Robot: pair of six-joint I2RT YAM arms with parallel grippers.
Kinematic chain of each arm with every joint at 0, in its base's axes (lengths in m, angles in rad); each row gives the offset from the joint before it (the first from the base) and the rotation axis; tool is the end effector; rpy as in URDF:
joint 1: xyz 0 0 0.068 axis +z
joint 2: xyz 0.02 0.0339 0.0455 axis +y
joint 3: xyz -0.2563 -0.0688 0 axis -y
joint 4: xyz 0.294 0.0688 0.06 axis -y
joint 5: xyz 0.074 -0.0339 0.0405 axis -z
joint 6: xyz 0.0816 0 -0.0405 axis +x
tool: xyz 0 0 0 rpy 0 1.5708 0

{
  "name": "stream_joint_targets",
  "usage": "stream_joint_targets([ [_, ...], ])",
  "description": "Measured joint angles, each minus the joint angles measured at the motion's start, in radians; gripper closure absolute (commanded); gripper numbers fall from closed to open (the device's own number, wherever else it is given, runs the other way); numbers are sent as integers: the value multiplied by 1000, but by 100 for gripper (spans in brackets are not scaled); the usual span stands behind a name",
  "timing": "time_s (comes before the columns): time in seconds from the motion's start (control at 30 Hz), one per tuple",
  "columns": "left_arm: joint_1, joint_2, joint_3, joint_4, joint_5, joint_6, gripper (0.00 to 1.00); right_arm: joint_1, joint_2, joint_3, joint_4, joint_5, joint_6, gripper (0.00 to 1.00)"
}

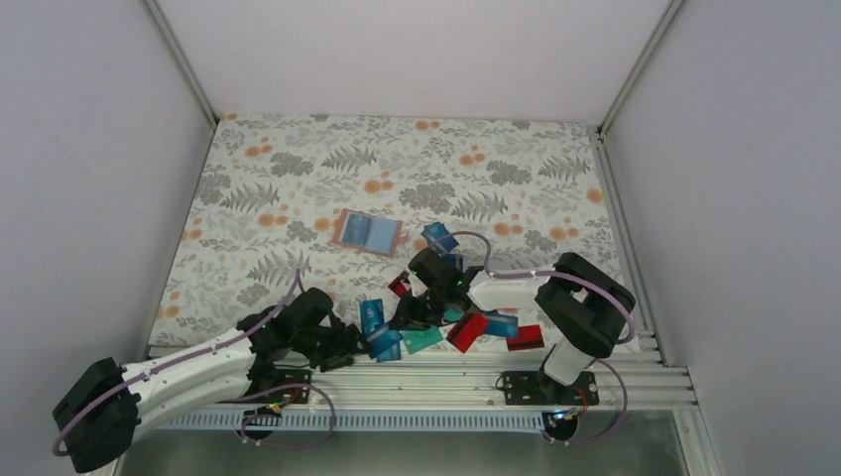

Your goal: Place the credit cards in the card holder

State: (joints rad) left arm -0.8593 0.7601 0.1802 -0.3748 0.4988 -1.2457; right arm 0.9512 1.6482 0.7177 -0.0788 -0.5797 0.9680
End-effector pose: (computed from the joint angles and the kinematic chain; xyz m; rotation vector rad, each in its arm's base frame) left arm 0.0992 -0.1749 0.0603 0.3146 -2.7888 1.1261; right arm 0.1607 0.3022 0.0487 0.2147 -2.7682 -1.1267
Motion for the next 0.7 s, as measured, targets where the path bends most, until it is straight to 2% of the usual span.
stream_joint_targets([
  [0.4,1,24,-99,224,0,-87,35,0,50,3,0,-17,-47,89],
  [0.7,1,55,-106,337,0,-113,40,0,52,3,1,-20,-65,90],
])
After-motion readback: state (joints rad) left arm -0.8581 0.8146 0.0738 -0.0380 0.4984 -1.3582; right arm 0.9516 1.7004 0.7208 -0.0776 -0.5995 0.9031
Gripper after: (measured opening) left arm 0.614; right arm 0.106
